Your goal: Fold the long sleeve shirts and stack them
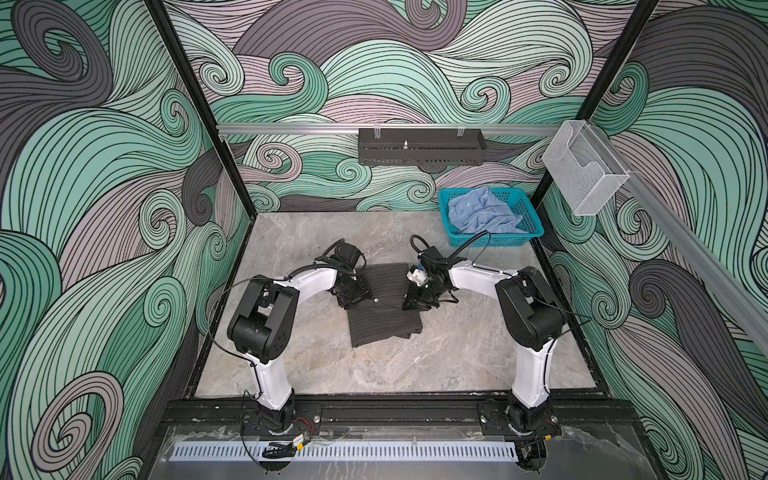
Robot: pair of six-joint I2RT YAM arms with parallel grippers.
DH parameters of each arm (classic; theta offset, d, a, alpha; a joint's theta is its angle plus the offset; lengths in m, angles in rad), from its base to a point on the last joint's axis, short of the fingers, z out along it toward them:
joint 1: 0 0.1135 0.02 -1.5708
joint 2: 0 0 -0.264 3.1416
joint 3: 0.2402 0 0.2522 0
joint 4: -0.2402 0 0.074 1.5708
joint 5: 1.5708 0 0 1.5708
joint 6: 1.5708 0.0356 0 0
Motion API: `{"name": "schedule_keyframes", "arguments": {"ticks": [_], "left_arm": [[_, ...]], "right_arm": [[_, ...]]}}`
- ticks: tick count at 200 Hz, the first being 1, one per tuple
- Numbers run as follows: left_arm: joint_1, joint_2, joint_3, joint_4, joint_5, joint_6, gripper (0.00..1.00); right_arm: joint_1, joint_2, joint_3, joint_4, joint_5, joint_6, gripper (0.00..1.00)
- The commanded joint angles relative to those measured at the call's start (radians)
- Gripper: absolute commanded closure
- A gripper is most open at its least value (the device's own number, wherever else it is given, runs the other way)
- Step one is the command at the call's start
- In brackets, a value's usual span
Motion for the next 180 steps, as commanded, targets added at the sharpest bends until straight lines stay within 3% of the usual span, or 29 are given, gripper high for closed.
{"name": "schedule_keyframes", "arguments": {"ticks": [1, 48, 100, 134, 159, 180], "left_arm": [[0.034, 0.045, -0.04, -0.12, -0.014, 0.046, 0.41], [0.04, -0.026, -0.087, -0.156, 0.017, 0.072, 0.41], [0.043, -0.098, -0.19, -0.112, 0.033, 0.012, 0.41], [0.058, -0.131, -0.119, -0.148, 0.001, 0.042, 0.4], [0.055, -0.213, -0.028, -0.215, -0.053, 0.108, 0.38], [0.027, -0.326, 0.031, -0.272, -0.14, 0.183, 0.28]], "right_arm": [[0.0, 0.044, -0.03, -0.012, 0.057, -0.008, 0.75], [0.0, 0.05, 0.047, -0.046, 0.054, -0.063, 0.72], [-0.001, 0.205, 0.269, -0.126, 0.036, -0.103, 0.73], [0.002, 0.196, 0.337, -0.141, 0.035, -0.1, 0.72], [0.001, 0.089, 0.357, -0.142, 0.053, -0.097, 0.62], [-0.01, -0.041, 0.348, -0.135, 0.091, -0.077, 0.49]]}}
